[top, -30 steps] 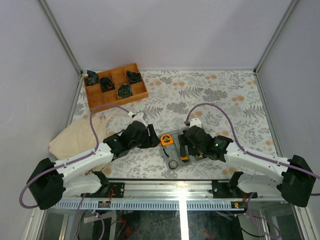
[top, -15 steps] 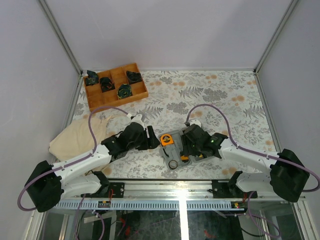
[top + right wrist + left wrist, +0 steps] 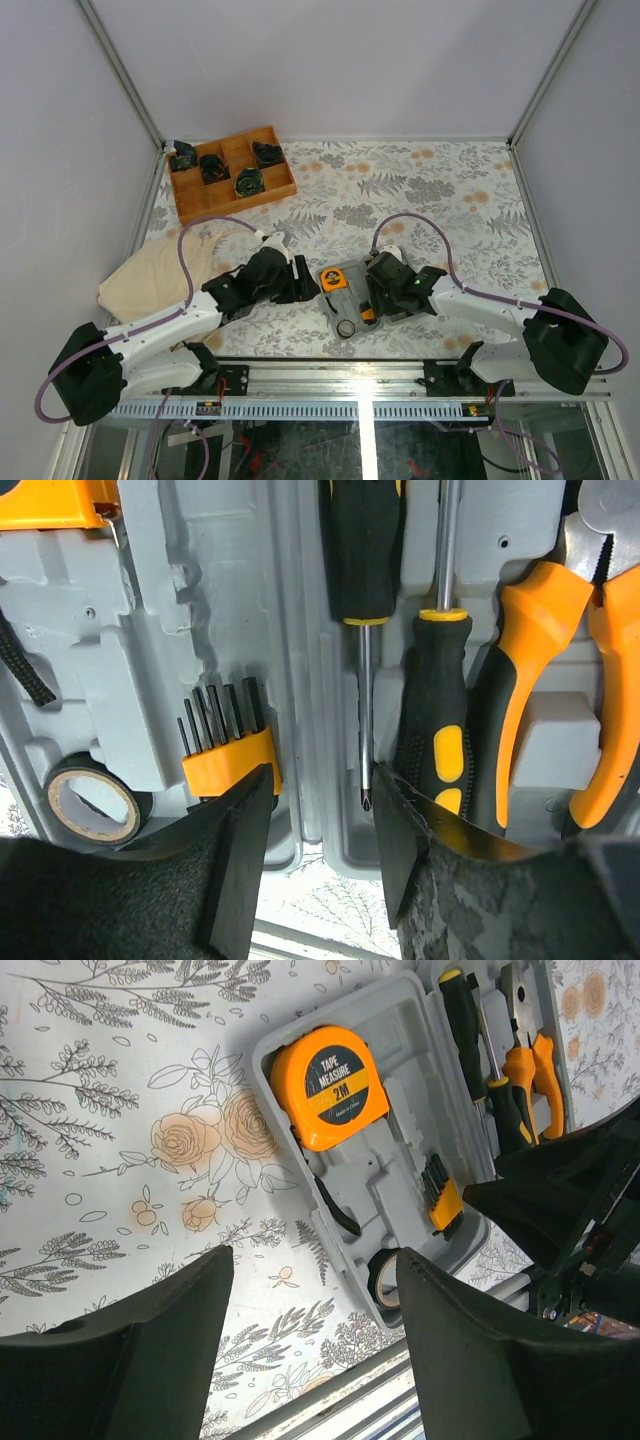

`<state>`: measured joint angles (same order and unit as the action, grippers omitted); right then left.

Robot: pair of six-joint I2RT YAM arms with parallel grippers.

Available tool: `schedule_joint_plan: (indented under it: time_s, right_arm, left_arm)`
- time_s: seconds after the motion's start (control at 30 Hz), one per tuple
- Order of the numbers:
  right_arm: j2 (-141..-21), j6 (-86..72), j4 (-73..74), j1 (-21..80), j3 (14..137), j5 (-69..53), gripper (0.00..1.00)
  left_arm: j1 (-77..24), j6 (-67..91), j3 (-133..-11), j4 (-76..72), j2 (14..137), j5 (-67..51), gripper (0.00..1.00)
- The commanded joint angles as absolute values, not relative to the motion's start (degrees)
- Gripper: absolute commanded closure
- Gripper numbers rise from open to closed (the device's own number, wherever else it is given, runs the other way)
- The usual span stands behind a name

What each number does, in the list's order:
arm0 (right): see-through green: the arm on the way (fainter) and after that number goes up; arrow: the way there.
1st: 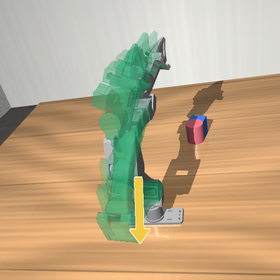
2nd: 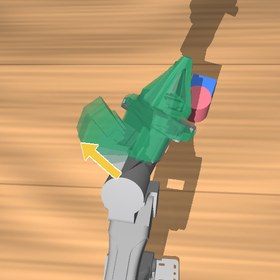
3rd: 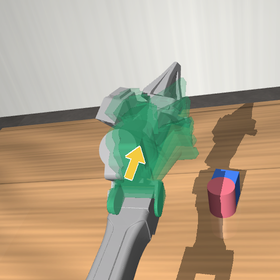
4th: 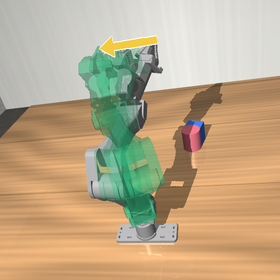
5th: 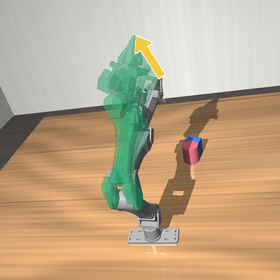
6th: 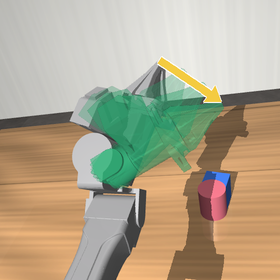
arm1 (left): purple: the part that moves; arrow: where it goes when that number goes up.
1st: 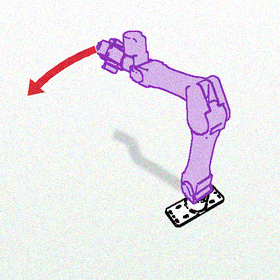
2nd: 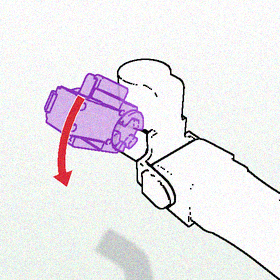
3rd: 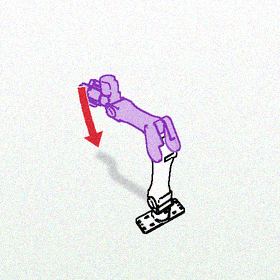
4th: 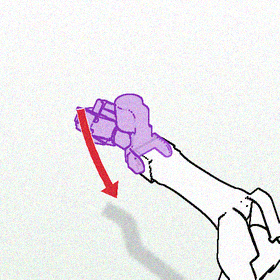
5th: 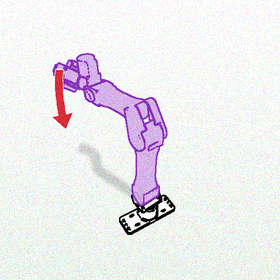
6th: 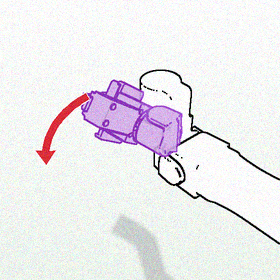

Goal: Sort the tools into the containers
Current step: Adjust the storage box at the center of the board.

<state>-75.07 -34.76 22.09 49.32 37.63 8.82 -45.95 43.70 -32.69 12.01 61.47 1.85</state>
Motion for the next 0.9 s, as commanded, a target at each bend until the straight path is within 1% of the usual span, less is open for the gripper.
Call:
schedule_joint_plan:
  time_s: [0.0, 0.33, 0.43, 0.53, 0.67, 0.77, 0.87]
  right_arm:
    - [-77.0, -35.9, 21.7, 48.8, 38.4, 7.3, 0.51]
    - [-78.0, -41.3, 18.4, 48.9, 38.5, 3.4, 0.70]
    - [-79.0, -42.3, 17.0, 48.8, 38.8, 2.8, 0.71]
    - [-79.4, -42.9, 15.7, 48.9, 39.3, 2.8, 0.72]
    - [-79.0, -42.9, 13.3, 48.9, 39.2, 2.8, 0.72]
    - [-77.3, -42.7, 10.7, 48.8, 38.2, 1.9, 0.72]
    - [-74.4, -42.5, 8.1, 48.9, 36.5, 0.7, 0.72]
  left_arm:
    - [-45.6, 44.3, -31.4, 9.1, 61.3, 0.1, 0.35]
    - [-45.6, 45.1, -31.4, 8.7, 62.2, 0.5, 0.34]
    - [-45.5, 45.4, -31.3, 9.1, 62.8, 1.0, 0.35]
    - [-44.8, 46.5, -31.1, 9.6, 63.7, 1.7, 0.41]
    - [-43.3, 47.9, -29.7, 8.3, 62.5, 1.7, 0.44]
    - [-42.2, 48.8, -28.2, 6.4, 61.3, 1.1, 0.46]
    - [-41.1, 49.0, -27.2, 4.4, 61.2, -0.3, 0.50]
